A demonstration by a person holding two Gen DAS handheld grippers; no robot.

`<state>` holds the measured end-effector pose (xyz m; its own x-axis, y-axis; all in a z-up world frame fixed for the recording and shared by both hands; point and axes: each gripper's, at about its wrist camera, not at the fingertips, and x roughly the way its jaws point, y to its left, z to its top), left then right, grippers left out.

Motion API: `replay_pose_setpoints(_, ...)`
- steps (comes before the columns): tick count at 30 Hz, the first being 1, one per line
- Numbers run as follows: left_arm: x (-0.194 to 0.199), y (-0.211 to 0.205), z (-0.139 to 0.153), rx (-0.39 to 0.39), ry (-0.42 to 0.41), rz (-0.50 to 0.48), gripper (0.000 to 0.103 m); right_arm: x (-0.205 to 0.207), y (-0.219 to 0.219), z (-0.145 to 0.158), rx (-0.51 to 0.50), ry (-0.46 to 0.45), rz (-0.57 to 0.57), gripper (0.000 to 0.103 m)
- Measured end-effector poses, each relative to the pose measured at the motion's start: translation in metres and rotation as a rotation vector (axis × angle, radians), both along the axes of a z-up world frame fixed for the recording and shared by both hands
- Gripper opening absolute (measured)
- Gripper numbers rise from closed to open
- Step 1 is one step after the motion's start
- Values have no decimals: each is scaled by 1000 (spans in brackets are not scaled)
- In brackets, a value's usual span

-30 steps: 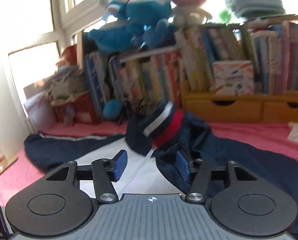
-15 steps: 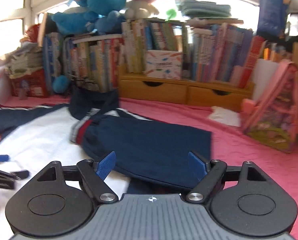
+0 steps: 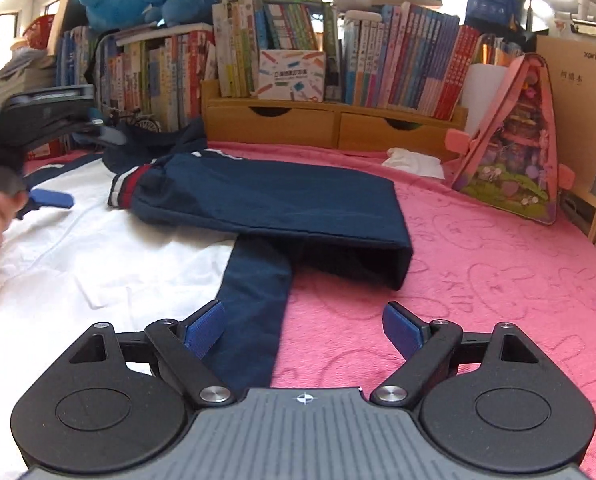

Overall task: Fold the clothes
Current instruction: 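Grasp the folded sleeve cuff with the left gripper and lay it on the front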

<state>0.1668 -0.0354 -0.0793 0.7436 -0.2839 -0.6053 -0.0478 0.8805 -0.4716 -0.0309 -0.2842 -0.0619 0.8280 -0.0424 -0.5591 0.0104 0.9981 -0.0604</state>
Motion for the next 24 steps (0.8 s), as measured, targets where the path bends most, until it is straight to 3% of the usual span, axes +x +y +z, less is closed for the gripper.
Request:
replay_pose_setpoints(2,9,-17,-2,116,-38,-6,102,1,8,-6,-1,8,7,87)
replay_pose_setpoints(4,12,-32,0,224,-59,-47,70,2,14,-10,-10,13,10,87)
replay_pose_setpoints(5,13,-37,2,244,-63,-77,32,2,16,-10,-23,10,12,88)
replay_pose_setpoints(8,7,-30,23,221,-107,-91,19,3,17,-11,-26,13,13,89)
replay_pose_setpoints(12,-4,-6,65,272,-263,-58,19,6,7,-12,41,32,6,90)
replay_pose_setpoints(15,-12,22,92,365,-360,-15,20,7,5,-12,59,38,3,90)
replay_pose_setpoints(17,-13,42,95,436,-382,27,22,6,6,-12,53,37,1,90)
replay_pose_setpoints(20,-10,73,80,527,-331,98,24,6,8,-13,41,35,-4,92)
replay_pose_setpoints(24,0,112,35,532,-164,155,29,6,9,-13,26,37,-12,94)
